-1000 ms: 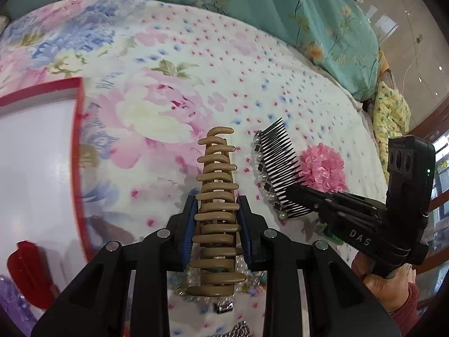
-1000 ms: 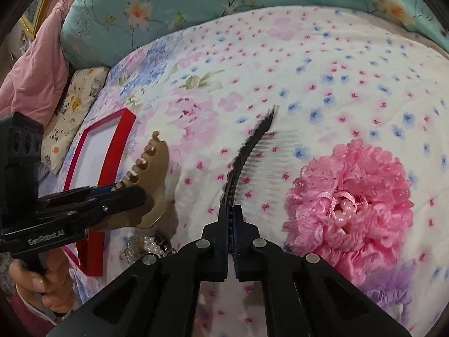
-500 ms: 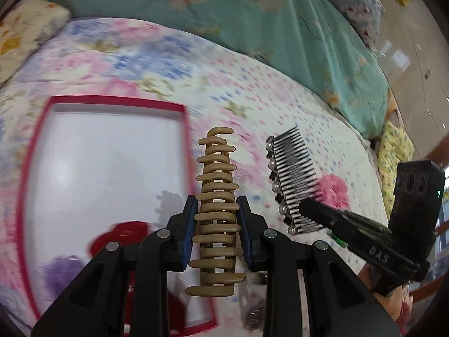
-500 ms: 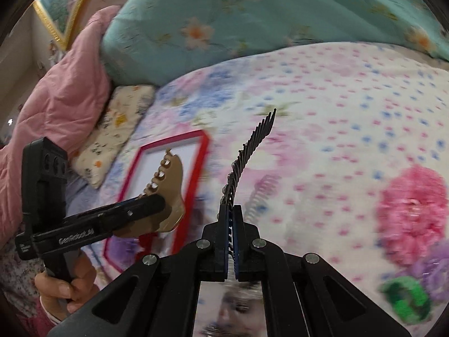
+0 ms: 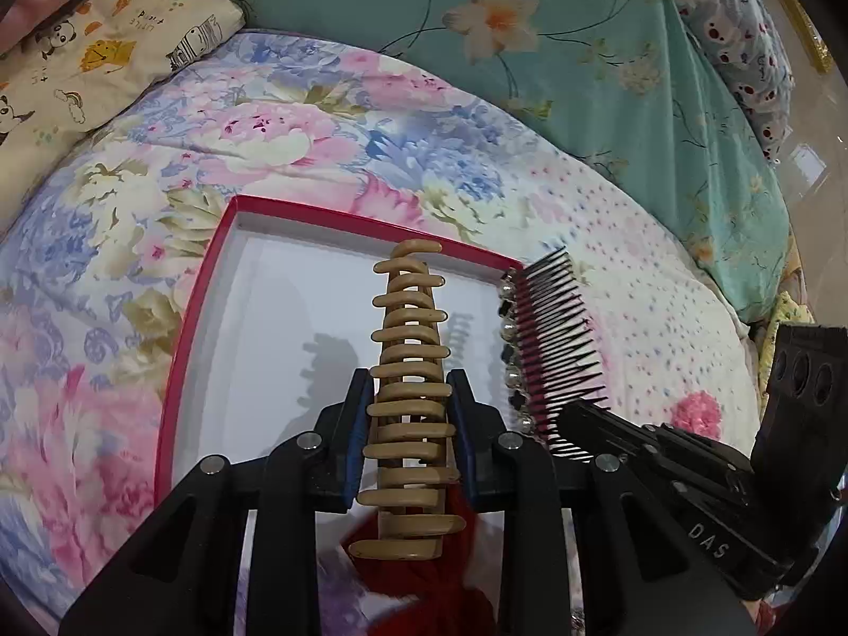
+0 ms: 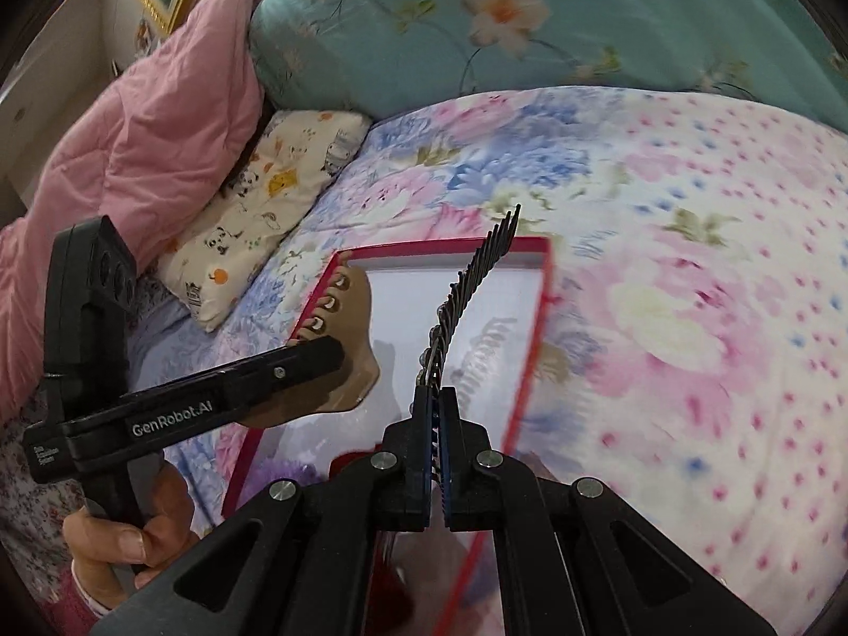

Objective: Organize jewelry
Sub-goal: 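Carry the claw clip and comb into the box and open both grippers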

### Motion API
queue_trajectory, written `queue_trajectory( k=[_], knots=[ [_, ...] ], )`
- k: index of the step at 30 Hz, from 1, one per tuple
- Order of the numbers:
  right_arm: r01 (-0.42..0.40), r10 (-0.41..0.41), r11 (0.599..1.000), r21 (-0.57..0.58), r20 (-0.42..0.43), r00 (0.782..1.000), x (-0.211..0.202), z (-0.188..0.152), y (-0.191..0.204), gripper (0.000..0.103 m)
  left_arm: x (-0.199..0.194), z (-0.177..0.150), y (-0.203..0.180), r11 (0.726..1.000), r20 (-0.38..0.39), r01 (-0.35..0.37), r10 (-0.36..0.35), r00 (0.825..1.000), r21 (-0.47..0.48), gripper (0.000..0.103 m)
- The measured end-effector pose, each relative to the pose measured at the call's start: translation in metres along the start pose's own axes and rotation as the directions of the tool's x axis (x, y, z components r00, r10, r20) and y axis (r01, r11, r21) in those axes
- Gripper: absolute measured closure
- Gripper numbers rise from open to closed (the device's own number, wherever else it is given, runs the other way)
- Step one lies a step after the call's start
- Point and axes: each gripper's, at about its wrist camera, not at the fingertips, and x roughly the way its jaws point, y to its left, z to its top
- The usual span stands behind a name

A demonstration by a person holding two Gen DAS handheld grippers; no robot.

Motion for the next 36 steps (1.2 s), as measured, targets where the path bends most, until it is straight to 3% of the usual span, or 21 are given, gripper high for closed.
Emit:
queue_trajectory(
  k=[12,36],
  knots=[
    [0.075,-0.075,0.997,0.002,-0.036,0.997,0.043,0.005,-0.009,0.102,0.036,0.015,0.009,0.999,0.008,-0.042,0.042,0.999,0.017,0.077],
    [0.034,-0.031,0.998,0.054,-0.055,0.998,0.054,0.007,-0.024,0.095,0.044,0.015,0.003,0.999,-0.009,-0.045,0.045,0.999,0.029,0.077]
  ],
)
